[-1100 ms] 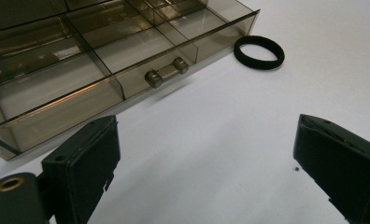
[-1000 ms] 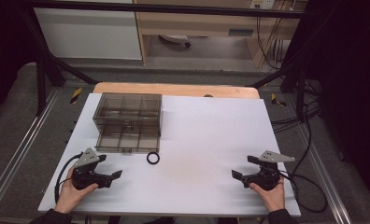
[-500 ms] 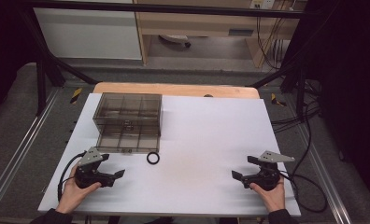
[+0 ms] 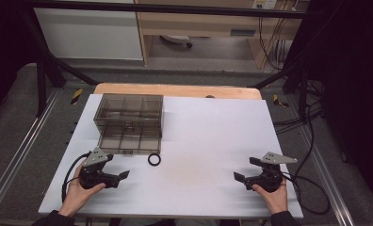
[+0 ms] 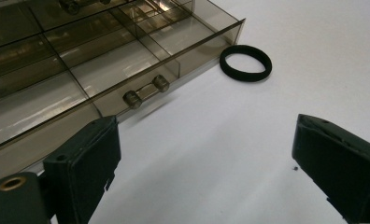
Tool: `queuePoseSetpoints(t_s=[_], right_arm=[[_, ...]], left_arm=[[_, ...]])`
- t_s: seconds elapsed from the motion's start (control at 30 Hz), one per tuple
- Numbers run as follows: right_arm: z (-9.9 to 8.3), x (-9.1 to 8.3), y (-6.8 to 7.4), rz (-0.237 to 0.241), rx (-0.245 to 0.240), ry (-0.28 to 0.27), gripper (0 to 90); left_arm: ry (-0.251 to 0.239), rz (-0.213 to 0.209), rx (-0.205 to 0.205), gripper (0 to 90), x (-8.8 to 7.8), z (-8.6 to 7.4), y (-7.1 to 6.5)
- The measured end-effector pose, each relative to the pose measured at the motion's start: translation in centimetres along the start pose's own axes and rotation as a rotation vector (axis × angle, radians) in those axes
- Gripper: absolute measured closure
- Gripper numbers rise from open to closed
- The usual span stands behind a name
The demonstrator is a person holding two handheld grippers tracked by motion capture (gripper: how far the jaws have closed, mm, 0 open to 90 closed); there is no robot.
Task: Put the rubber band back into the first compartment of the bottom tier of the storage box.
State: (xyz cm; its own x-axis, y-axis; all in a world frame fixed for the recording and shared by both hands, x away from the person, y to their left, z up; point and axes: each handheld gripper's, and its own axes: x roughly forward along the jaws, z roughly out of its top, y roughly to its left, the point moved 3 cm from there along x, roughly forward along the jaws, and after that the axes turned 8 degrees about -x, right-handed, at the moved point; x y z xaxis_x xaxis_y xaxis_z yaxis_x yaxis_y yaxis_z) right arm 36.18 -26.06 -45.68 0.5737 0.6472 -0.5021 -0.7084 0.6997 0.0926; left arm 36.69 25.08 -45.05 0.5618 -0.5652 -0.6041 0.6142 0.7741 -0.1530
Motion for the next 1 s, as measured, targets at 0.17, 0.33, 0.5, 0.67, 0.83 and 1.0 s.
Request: queuePoseSetpoints(t_s=[0.17,0.33,0.5,0.67,0.83,1.0], right_arm=[[0.0,0.1,0.0,0.000,0.001,0.005,0.7],[0.0,0.1,0.0,0.000,-0.004,0.007,0.7],[0.0,0.1,0.0,0.000,-0.005,0.008,0.7],[0.0,0.1,0.0,0.003,-0.003,0.011,0.7],[0.0,0.2,0.1,0.004,-0.004,0.012,0.7],[0.0,0.1,0.1,0.003,-0.004,0.011,0.7]], left_arm=[[0.009,-0.004,0.013,7.7,0.4,0.2,-0.5],[0.016,-0.002,0.021,7.6,0.7,0.4,-1.0],[0.015,-0.001,0.021,7.6,0.8,0.8,-1.4],[0.018,-0.001,0.016,7.6,0.8,1.3,-1.6],[0.018,0.001,0.025,7.6,0.7,1.9,-2.0],[0.018,0.005,0.028,7.5,0.8,2.5,-2.3]])
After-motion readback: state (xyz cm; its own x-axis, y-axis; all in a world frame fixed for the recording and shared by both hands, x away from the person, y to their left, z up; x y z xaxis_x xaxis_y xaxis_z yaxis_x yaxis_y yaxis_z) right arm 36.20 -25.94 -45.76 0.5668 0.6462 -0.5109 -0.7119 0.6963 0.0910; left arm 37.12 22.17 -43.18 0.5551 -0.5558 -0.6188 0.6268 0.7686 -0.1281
